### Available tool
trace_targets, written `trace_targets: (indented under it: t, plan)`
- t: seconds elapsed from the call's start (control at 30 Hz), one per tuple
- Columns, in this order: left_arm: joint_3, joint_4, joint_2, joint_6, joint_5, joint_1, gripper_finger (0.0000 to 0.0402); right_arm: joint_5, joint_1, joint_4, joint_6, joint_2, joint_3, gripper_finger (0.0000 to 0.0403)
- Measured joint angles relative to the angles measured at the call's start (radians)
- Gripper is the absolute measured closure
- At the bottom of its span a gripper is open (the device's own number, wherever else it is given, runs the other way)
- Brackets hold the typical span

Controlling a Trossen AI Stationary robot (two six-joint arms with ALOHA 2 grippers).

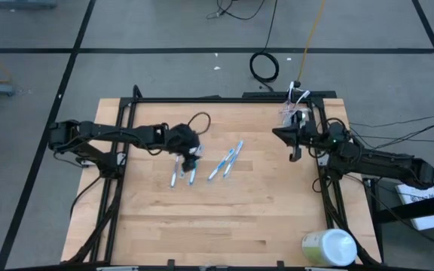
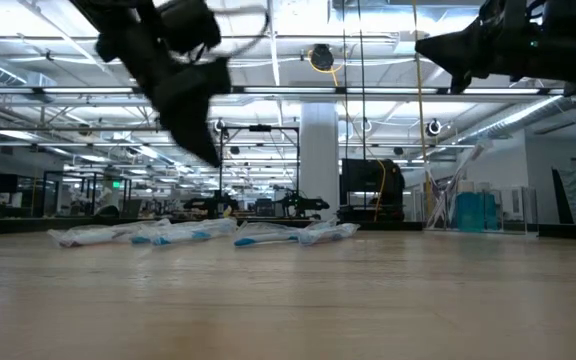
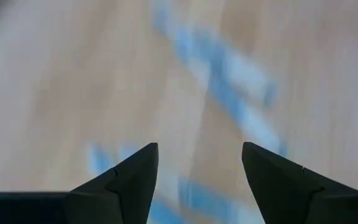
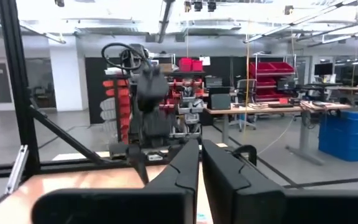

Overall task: Pick & Place toothbrushing station
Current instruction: Put the violet toothbrush into the left of the transparent organizer

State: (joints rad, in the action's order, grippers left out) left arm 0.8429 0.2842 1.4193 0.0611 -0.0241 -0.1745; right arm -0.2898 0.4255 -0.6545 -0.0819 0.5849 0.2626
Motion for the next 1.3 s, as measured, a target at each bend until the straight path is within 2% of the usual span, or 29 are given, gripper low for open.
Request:
trace_targets:
  t: [0.1,0.23,0.6,0.77,0.97,1.3]
  plan:
    - [-0.001,0.227,0.000,0.125,-0.001,0.000,0.0160,0.000,-0.008,0.003,0.022,0.007,0.000,0.0383]
    - [-0.001,0.414,0.000,0.331,-0.002,0.000,0.0160,0.000,-0.022,0.016,0.043,0.033,-0.001,0.0379]
    - [-0.001,0.493,0.002,0.592,-0.029,0.000,0.0160,0.000,-0.024,-0.045,0.129,0.053,-0.001,0.0379]
    - [0.000,0.488,0.040,0.596,-0.066,0.026,0.0160,0.000,-0.024,-0.045,0.136,0.053,-0.001,0.0380]
    - [0.000,0.515,0.149,0.564,-0.141,0.047,0.0160,-0.001,-0.024,-0.052,0.123,0.053,-0.001,0.0380]
    - [0.007,0.570,0.258,0.482,-0.122,0.040,0.0161,-0.001,-0.024,-0.049,0.121,0.053,-0.001,0.0381]
